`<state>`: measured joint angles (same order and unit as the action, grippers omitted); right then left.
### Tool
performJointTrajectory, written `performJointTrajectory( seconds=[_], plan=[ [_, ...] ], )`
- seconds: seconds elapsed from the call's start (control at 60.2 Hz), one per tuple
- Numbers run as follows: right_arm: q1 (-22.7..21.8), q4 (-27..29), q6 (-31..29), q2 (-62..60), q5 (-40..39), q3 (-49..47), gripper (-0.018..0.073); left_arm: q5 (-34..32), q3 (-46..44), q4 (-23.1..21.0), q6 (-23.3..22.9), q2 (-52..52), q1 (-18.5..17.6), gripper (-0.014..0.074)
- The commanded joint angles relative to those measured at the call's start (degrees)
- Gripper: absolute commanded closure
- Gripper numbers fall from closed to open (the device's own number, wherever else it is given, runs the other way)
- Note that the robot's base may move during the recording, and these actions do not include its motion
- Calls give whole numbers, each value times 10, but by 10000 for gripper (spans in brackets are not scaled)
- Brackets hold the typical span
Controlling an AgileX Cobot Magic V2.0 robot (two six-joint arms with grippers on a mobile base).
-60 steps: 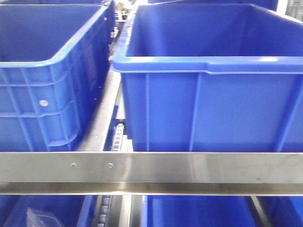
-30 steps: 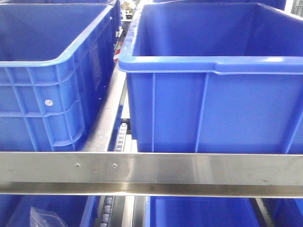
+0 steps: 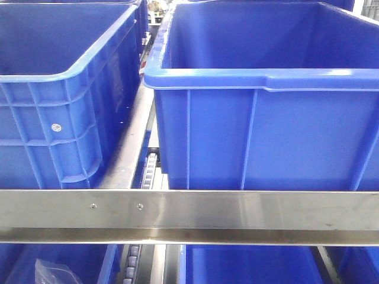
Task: Pick red cube and place on left shelf
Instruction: 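Position the right gripper with the cube over a blue shelf bin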
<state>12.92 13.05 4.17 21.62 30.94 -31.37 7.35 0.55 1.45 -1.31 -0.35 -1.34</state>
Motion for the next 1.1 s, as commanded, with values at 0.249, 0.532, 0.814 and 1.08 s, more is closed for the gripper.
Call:
performJointTrajectory(
  seconds=[0.249, 0.532, 0.814, 1.08],
  plan=[
    [1, 5, -4, 9, -47, -16, 504, -51, 13, -2, -1, -8, 0, 495],
    [1, 5, -4, 52, -112, -15, 504, -51, 13, -2, -1, -8, 0, 495],
    [1, 5, -5, 285, -236, -100, 501, -51, 13, -2, -1, -8, 0, 495],
    [1, -26, -4, 496, -231, -283, 218, -51, 13, -2, -1, -8, 0, 495]
  ],
)
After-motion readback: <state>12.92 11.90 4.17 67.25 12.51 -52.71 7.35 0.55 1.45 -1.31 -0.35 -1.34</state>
